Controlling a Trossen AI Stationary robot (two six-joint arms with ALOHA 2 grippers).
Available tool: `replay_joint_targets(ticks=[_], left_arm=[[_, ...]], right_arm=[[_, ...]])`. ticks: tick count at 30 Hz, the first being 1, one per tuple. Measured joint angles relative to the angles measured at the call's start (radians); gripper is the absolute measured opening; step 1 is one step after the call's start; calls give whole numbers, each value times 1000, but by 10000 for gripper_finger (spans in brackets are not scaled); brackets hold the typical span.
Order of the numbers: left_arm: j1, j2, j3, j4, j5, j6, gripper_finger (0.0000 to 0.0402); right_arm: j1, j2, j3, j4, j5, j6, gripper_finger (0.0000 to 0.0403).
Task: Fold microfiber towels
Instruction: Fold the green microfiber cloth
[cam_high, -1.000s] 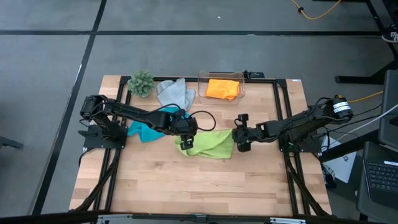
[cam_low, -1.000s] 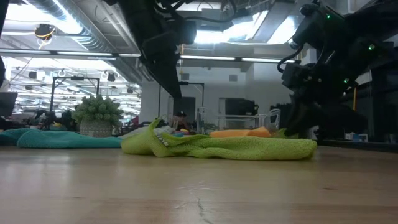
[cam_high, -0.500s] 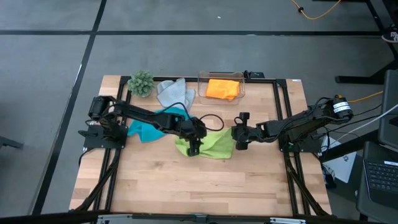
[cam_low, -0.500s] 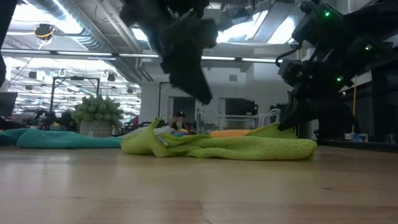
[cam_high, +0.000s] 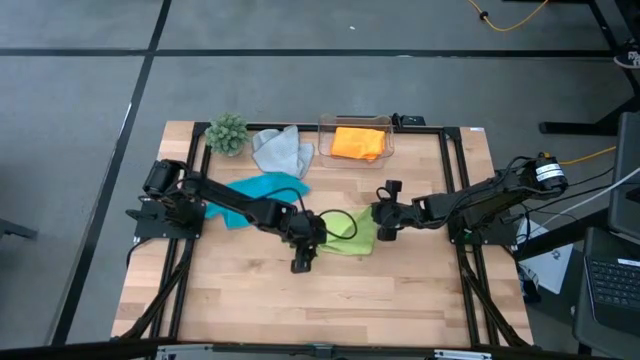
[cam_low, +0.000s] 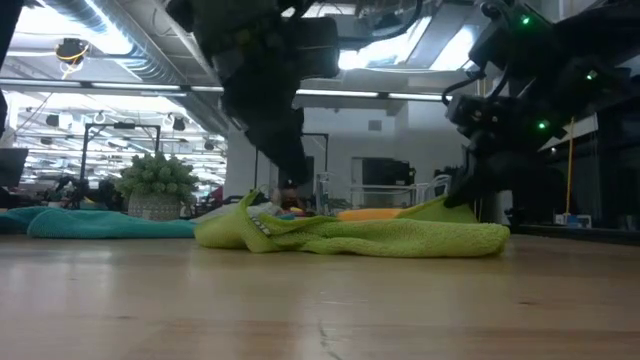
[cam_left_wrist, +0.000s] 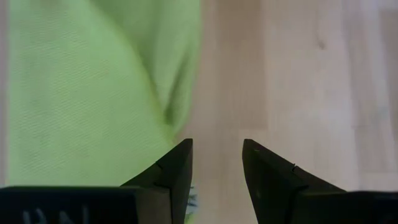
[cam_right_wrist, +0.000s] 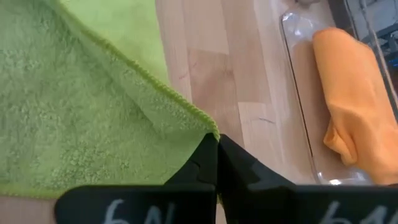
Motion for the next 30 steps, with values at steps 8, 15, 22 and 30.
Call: replay_joint_targets(ticks=[8,15,22,30], left_arm=[[-6,46,-2,-56,-39,-12,133],[-14,86,0,-51,-98,-59,133],[-11,99,0,-68,-127,-60,133],[-5,117,1,-75,-203,-61,128]], right_arm=[[0,0,0,55,-1,11,3],[0,0,0,49,-21,18,3],[0,0,0,48,-26,17,3],[0,0,0,42,-26,17,3]])
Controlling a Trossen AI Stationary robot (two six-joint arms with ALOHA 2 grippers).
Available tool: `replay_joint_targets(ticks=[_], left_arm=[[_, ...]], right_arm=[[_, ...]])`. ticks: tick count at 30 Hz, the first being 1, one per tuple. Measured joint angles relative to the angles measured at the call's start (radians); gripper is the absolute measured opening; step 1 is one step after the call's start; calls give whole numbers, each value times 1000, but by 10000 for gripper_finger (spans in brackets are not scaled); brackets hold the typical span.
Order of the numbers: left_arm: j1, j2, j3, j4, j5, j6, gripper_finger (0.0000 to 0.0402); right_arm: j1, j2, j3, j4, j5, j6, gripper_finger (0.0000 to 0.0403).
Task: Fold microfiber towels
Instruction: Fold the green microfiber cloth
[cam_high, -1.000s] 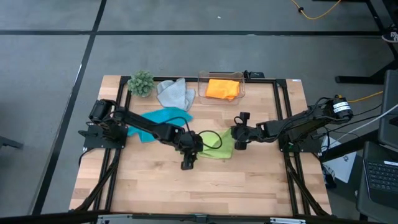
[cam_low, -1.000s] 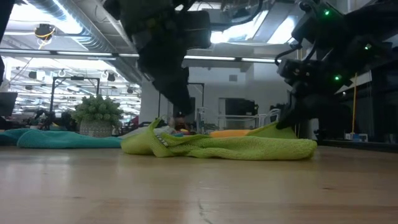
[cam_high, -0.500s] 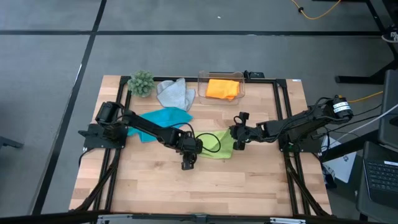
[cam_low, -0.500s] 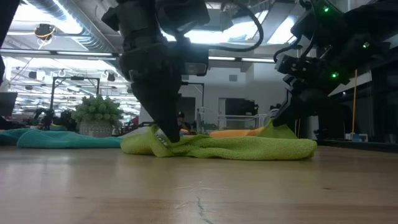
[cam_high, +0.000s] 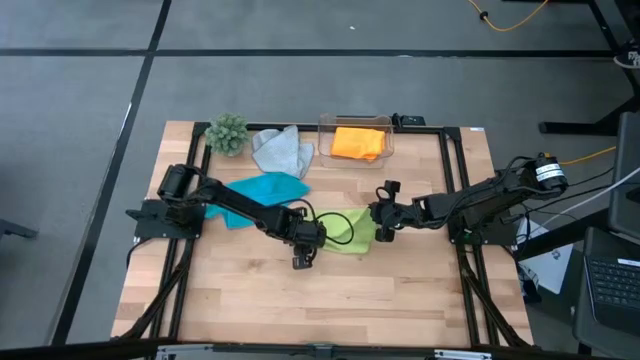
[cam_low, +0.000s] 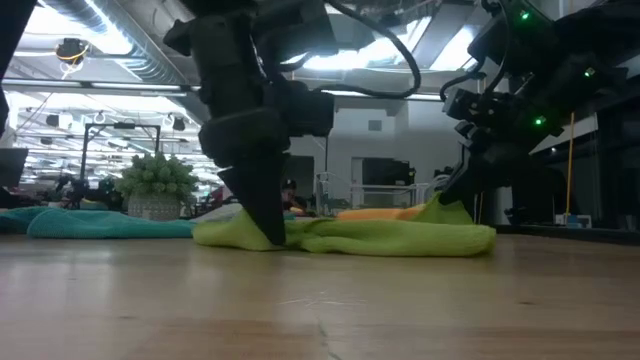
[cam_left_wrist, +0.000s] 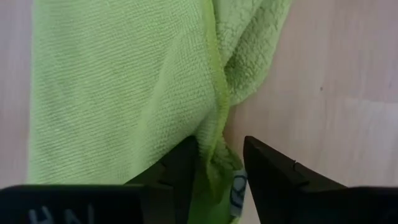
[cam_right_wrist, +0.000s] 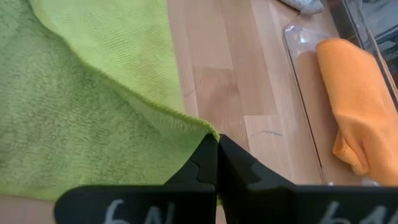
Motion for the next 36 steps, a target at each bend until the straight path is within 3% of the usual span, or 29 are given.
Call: replay_joint_targets(ticks=[13,18,36], left_arm=[[3,-7,-1,0,31,1,60],[3,-9,-1,0,38,-15,58],[10,-12,69,-90,88,-47,55]], right_arm=[[0,0,0,-3,-2,1,3],[0,0,0,-3,-45,12,3],[0,0,0,-23,-45,24,3]])
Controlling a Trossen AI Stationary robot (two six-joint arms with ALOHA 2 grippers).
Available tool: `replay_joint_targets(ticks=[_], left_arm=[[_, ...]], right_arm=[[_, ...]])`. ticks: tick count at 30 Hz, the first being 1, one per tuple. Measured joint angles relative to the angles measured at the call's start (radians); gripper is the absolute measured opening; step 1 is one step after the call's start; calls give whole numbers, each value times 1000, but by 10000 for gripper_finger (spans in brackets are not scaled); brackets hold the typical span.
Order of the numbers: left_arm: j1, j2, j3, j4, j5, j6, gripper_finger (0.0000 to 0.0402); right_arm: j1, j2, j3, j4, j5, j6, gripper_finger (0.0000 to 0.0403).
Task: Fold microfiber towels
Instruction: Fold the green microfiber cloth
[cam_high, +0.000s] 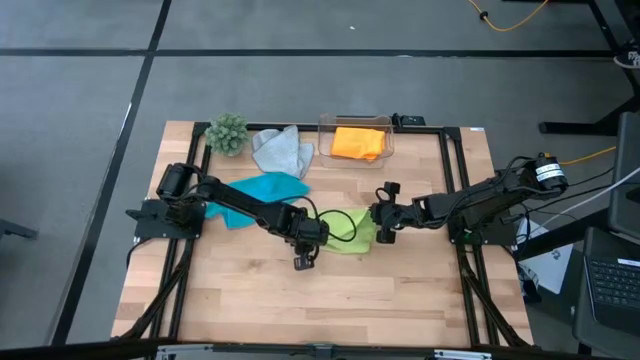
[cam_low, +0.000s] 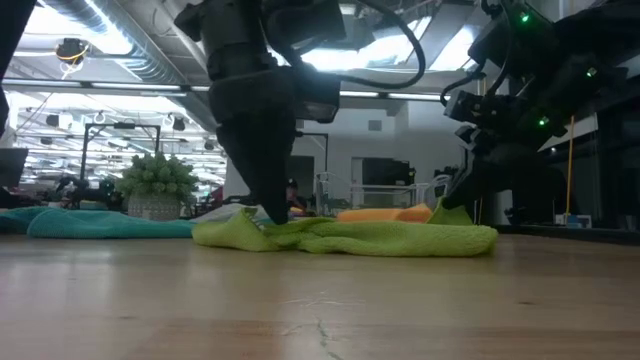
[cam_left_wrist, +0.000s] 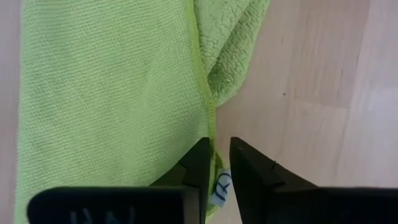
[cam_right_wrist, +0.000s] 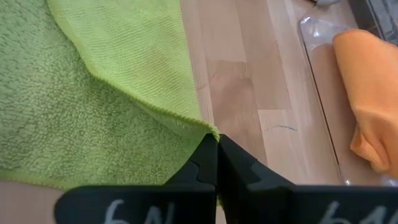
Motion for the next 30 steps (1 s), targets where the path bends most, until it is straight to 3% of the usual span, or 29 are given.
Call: replay_joint_targets(ticks=[9,13,30], left_arm=[[5,11,1,-12,-74,1,90],[5,11,1,-29,-57,-4,105],[6,23,1,-66,-76,0,103]], right_arm=[[0,0,0,-2,0,0,3],[0,0,0,-2,0,0,3],[0,0,0,-4,0,0,3]])
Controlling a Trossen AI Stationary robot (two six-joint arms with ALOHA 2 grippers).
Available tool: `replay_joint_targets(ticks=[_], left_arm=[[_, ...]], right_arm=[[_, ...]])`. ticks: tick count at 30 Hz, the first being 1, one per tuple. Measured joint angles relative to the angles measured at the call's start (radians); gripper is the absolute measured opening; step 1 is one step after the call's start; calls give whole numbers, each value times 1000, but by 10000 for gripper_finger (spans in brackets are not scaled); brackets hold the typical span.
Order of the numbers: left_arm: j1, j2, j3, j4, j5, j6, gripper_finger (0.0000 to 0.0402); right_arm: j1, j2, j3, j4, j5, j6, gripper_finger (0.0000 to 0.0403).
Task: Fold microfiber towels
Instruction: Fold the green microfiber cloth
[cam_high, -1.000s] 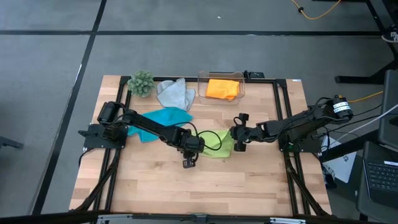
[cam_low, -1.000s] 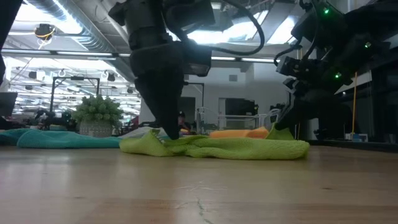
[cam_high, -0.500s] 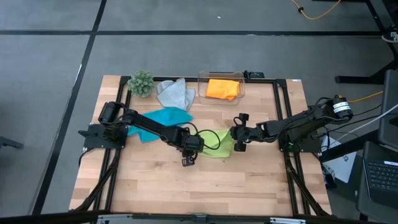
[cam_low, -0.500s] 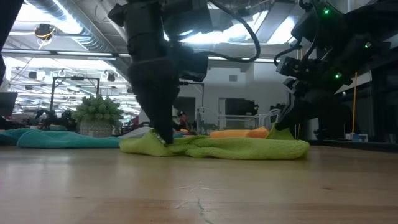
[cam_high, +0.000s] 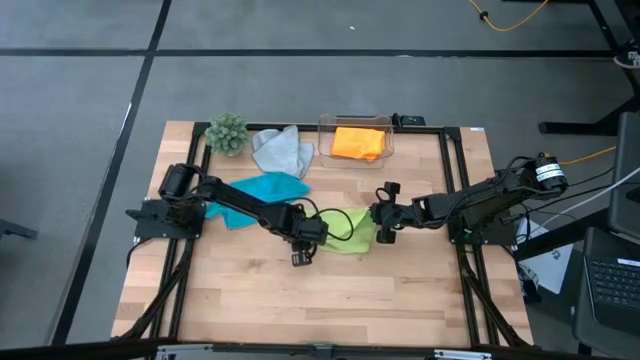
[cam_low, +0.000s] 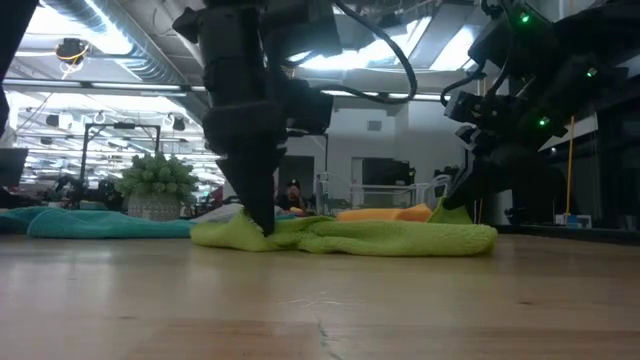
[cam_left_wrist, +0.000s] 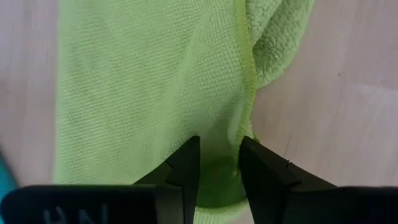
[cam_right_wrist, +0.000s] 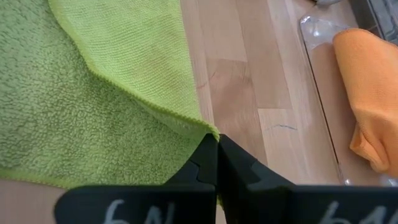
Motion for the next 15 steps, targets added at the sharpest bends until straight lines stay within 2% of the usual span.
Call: replay_joint_targets(ticks=[8,11,15], left_arm=[[0,19,-1,-13,-3,3,97],[0,13,-1,-17,-3,4,74],[0,10,-1,-20,-5,4,21]], right_arm=[[0,0,0,-6,0,1,3],[0,0,0,-6,0,1,3],[0,0,0,-7,0,1,3]])
